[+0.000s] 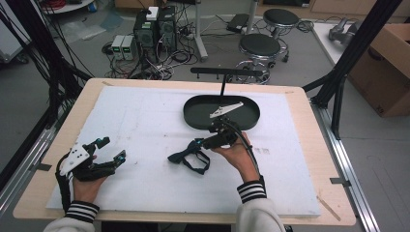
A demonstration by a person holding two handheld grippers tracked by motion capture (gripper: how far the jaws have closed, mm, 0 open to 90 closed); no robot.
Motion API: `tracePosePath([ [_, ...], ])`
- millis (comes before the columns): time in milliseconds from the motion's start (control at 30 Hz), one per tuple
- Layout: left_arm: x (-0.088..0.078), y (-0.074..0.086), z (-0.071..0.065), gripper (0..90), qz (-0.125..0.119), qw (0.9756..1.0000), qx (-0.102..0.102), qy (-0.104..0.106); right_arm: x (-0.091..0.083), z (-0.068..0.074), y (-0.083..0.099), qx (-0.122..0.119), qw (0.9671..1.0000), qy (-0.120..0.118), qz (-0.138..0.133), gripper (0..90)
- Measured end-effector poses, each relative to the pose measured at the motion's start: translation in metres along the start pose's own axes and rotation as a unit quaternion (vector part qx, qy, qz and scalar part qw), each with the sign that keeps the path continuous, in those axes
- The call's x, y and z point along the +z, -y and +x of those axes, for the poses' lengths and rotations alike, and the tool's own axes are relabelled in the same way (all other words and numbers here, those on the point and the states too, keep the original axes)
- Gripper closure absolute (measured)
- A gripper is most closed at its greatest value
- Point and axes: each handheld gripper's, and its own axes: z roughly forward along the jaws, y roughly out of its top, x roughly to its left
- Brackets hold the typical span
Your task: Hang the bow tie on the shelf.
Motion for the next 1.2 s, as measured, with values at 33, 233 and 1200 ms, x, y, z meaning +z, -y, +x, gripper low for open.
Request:
tracePosePath([
  [33, 0.0, 0.0, 0.0, 18.7, 0.0, 1.0, 0.001, 0.0, 0.002, 0.0, 0.0, 0.0, 1.0, 0.004, 0.003, 24.3],
  [233, 0.0, 0.0, 0.0, 18.7, 0.0, 1.0, 0.001, 0.001, 0.015, -0.001, 0.0, 0.011, 0.9995, 0.007, 0.03, 28.2],
  [1200, 0.0, 0.0, 0.0, 18.7, -0.001, 1.0, 0.002, 0.001, 0.055, -0.016, 0.005, 0.118, 0.9852, -0.014, 0.124, 46.4],
])
